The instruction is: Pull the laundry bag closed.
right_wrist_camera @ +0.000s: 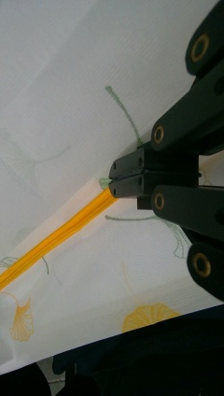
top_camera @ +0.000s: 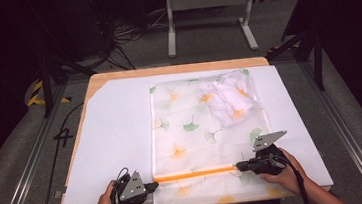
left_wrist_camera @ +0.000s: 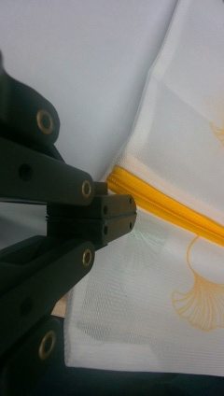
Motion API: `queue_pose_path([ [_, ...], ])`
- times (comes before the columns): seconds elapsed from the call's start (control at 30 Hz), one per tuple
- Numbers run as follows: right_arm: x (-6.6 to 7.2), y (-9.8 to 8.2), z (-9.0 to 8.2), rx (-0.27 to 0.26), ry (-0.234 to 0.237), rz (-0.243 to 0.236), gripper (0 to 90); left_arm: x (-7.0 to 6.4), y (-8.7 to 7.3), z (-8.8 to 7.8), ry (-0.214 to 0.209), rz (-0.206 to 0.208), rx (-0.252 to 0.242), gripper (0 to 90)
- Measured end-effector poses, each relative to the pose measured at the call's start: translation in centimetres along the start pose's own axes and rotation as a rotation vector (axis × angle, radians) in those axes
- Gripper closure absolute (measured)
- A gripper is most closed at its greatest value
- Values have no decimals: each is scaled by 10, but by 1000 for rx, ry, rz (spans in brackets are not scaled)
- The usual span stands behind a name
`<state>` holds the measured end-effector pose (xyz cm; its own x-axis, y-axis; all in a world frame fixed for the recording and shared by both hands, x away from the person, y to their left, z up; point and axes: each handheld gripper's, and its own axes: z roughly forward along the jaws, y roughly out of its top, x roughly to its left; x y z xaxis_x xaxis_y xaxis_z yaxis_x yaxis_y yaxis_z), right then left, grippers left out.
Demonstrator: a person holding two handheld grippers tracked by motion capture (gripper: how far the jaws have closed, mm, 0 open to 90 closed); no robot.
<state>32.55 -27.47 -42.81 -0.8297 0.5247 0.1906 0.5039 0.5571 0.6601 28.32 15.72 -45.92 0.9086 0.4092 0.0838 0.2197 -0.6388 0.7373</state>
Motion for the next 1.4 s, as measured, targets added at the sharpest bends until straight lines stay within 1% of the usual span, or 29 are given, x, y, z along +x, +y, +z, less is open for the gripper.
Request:
queue_pose_path([
  [0.4,-9,-10,-16,-11,-41,24,900,0,0,0,-2,-4,-1,900],
  [0.43,-10,-12,-17,-15,-41,32,900,1,0,0,-3,-3,-2,900],
  [0.73,-15,-21,-29,-11,-74,49,900,1,-1,0,-4,-11,-3,900],
  [0.83,-18,-24,-33,-20,-66,63,900,1,-1,0,-5,-9,-4,900],
  [0.9,-19,-25,-34,-16,-77,63,900,1,-1,0,-4,-11,-3,900],
  [0.93,-19,-26,-35,-17,-73,67,900,1,-1,0,-3,-10,-3,900],
  [0.97,-18,-27,-35,-13,-83,63,900,1,-1,0,-4,-12,-3,900],
  [1.1,-21,-29,-41,-22,-94,70,900,1,-1,0,-3,-12,-3,900],
  [1.23,-25,-33,-50,-47,-107,89,900,1,-1,0,-3,-12,-5,900],
  [1.33,-27,-37,-55,-56,-115,101,900,1,-1,0,-3,-13,-5,900],
  [1.4,-28,-38,-58,-52,-124,101,900,1,-1,0,-3,-14,-5,900],
])
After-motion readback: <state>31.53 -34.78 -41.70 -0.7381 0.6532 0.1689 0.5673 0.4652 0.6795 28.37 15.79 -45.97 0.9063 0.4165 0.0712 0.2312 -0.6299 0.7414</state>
